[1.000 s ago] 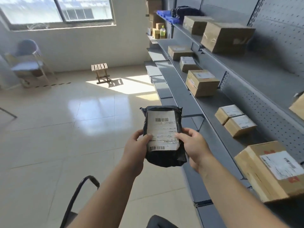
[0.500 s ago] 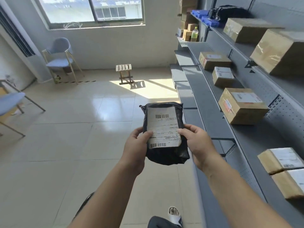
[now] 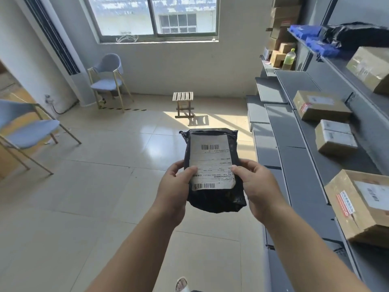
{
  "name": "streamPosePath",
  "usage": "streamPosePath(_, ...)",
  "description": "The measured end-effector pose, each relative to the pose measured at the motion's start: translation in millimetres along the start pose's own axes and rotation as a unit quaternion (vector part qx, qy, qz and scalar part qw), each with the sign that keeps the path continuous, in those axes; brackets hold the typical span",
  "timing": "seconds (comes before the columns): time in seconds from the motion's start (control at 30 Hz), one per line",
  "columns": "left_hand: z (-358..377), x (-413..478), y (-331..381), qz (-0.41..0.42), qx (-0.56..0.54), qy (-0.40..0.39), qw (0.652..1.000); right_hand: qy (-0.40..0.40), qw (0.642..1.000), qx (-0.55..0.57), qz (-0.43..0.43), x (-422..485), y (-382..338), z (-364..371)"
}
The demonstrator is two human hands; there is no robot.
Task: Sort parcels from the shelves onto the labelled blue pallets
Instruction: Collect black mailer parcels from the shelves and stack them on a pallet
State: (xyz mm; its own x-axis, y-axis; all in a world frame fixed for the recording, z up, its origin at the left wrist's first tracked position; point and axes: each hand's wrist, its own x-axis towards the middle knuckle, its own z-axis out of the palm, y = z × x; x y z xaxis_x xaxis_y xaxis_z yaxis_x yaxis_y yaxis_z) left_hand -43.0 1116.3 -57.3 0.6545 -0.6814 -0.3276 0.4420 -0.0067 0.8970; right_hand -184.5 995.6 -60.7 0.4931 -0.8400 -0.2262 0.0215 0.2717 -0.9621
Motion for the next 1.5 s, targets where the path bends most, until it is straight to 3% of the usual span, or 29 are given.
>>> streamPosePath(0.5, 26.7, 261.8, 121.1, 0.015, -0.022, -0.084, 0.996, 0.068, 0.995, 0.022, -0.063, 231.9, -75.7, 92.1)
streamPosePath(0.73, 66.9, 361.8, 140.5, 0.005, -0.021, -0.11, 0.994, 0.106, 0.991, 0.03, -0.074, 330.9, -97.4, 89.6)
streamPosePath(1.2, 205.3, 562.8, 212.1, 0.08, -0.023, -0.093, 0.992, 0.065, 0.991, 0.027, -0.112, 576.5, -206.9, 58.8)
streamPosePath(1.5, 261.1, 678.0, 234.2, 0.073, -0.039, -0.08, 0.993, 0.083, 0.991, 0.008, -0.107, 701.8, -235.2, 50.7)
